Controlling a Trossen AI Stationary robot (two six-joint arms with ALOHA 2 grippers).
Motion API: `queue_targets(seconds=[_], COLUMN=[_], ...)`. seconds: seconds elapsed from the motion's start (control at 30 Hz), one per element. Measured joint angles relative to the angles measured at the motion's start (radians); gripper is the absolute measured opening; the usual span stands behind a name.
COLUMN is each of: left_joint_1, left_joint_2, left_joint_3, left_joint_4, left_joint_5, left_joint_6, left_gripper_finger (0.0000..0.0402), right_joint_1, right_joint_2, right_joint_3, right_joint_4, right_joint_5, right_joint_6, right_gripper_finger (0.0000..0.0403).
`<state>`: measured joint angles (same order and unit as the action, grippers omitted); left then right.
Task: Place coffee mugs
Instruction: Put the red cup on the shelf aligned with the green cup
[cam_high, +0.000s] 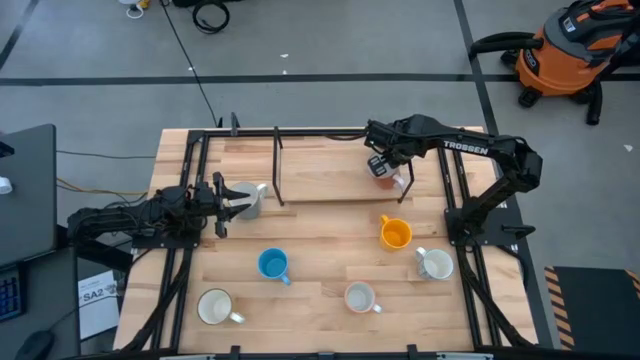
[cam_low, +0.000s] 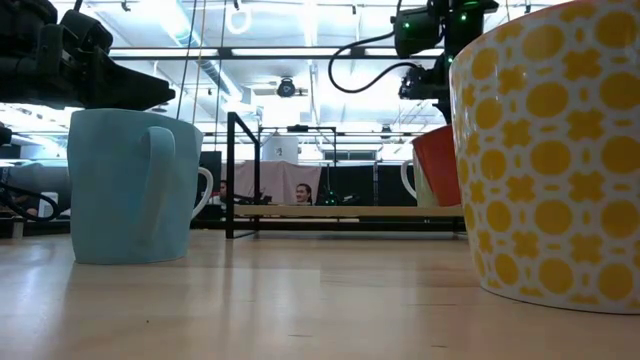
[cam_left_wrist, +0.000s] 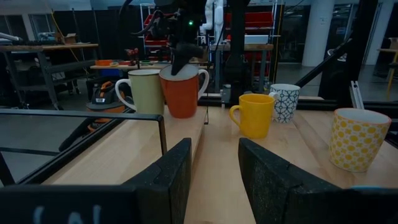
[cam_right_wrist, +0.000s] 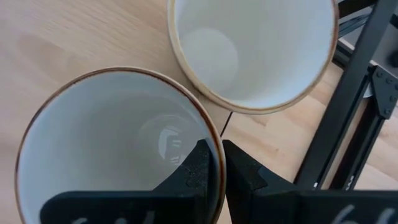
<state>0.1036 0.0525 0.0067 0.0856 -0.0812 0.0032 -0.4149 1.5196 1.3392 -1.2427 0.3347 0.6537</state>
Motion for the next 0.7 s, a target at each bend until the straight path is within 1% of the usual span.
queue_targets(seconds=[0.23, 0.47, 0.7], left_joint_1=[0.0, 0.0, 0.0], left_joint_2=[0.0, 0.0, 0.0], left_joint_3=[0.0, 0.0, 0.0], left_joint_4=[0.0, 0.0, 0.0], left_joint_5=[0.0, 0.0, 0.0], left_joint_6=[0.0, 0.0, 0.0], left_gripper_finger=[0.0139, 0.0139, 0.0139], right_joint_1=[0.0, 0.0, -0.002], right_joint_2=[-0.008, -0.009, -0.003], right_joint_3=[-0.054, -0.056, -0.06], right_joint_4=[0.029, 0.039, 0.043], right_joint_5=[0.005, 0.005, 0.004], right_joint_6=[0.001, -0.001, 0.0], right_gripper_finger=[0.0033, 0.0035, 0.006])
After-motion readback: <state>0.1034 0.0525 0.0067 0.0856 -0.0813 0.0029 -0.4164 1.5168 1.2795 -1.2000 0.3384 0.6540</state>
